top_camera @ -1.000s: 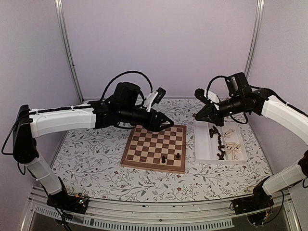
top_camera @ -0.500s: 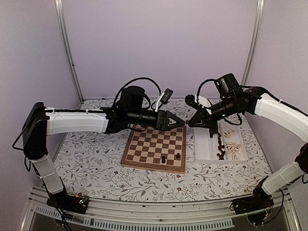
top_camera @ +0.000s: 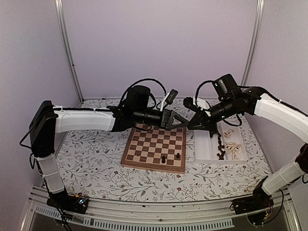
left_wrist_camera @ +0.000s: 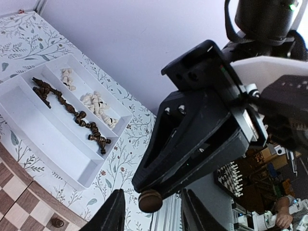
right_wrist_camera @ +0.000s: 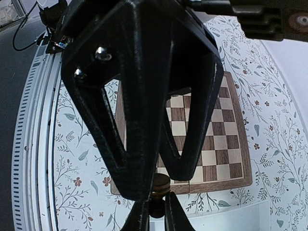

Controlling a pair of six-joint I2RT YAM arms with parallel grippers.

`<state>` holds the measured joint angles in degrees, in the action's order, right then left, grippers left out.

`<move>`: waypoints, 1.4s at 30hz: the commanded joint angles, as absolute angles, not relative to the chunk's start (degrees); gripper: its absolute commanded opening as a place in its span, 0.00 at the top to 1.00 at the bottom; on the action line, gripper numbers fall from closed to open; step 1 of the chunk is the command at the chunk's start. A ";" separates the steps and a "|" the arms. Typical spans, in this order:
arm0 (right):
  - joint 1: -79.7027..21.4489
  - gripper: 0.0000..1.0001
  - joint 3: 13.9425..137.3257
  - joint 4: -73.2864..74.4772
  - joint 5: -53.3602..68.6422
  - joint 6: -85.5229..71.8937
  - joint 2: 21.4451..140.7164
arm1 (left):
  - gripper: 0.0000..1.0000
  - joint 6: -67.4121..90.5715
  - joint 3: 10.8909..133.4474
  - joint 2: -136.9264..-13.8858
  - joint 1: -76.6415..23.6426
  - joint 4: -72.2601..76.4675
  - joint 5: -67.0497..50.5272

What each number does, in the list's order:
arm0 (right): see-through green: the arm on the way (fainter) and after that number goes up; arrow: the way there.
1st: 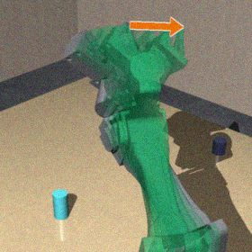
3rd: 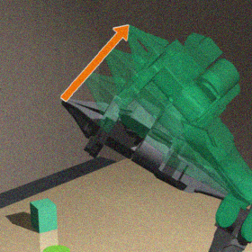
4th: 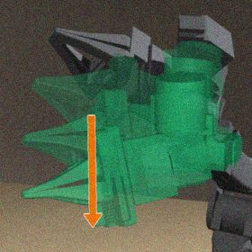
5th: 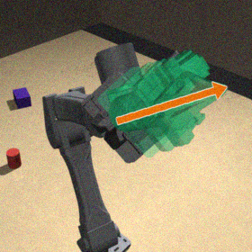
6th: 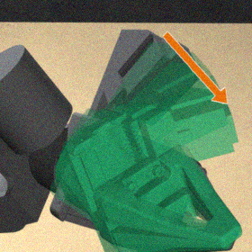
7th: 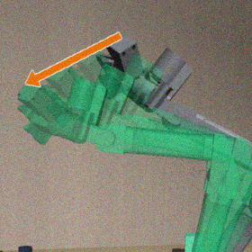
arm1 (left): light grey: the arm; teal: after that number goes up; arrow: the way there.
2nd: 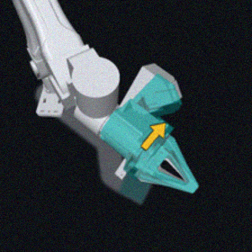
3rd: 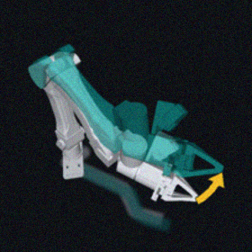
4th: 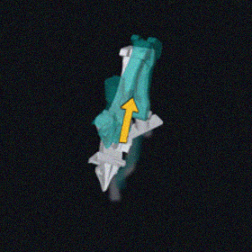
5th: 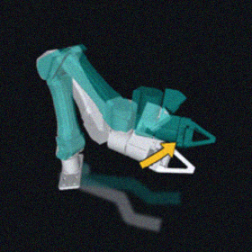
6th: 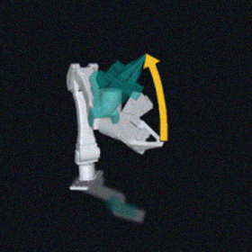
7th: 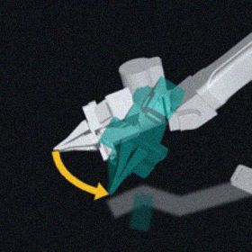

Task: Set up the chess pieces on the board
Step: Place the chess piece on the chessboard.

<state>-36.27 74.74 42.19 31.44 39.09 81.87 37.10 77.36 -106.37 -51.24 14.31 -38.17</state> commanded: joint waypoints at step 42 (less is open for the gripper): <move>-21.47 0.54 72.32 8.79 76.83 -14.28 90.16 | 0.89 43.35 65.64 -107.79 -53.85 57.39 -22.14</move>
<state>-20.27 70.59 11.38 75.22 -11.16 88.53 42.30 64.20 -106.28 -52.97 53.98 -23.05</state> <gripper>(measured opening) 0.486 0.152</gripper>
